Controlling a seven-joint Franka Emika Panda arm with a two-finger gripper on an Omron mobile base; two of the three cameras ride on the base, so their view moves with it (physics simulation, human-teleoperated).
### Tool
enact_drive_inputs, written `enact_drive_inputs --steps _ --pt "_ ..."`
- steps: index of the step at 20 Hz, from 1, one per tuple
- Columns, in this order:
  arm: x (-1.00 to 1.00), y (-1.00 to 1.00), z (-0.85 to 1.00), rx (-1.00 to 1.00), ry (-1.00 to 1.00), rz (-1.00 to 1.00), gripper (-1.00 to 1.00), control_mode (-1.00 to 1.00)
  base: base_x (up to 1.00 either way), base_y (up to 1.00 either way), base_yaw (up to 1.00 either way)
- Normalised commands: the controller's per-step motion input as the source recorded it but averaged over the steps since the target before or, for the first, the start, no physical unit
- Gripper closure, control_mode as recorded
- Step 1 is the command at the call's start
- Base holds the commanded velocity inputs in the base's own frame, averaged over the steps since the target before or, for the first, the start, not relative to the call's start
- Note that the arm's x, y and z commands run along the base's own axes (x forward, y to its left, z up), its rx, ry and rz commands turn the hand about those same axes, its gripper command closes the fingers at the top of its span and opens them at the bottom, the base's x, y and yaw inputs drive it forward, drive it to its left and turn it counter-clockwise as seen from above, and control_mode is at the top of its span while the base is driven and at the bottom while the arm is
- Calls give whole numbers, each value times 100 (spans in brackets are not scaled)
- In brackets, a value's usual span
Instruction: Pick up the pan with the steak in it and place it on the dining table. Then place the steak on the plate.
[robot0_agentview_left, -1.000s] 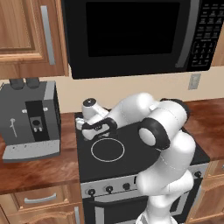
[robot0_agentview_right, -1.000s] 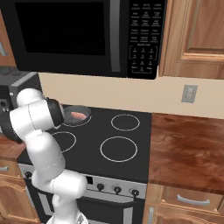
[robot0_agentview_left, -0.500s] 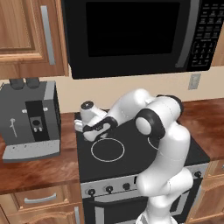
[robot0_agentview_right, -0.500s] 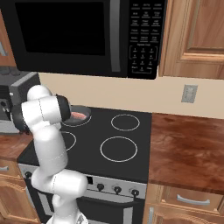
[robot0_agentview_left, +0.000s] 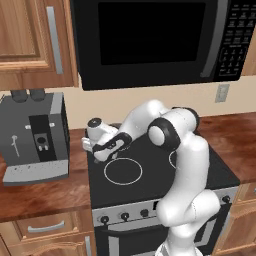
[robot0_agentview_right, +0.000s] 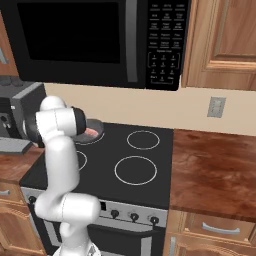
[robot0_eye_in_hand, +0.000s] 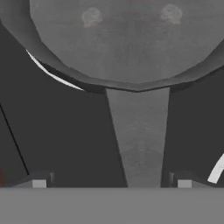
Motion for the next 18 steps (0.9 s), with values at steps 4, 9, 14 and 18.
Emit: enact_drive_inputs --steps 4,9,14,18 --pt "3 3 -9 -1 1 -1 100 -100 0 0 0" --pt "0 0 0 0 1 0 100 -100 0 0 0" --pt "-2 0 19 0 -3 -6 100 -100 0 0 0" --pt "-13 2 49 0 -10 -10 100 -100 0 0 0"
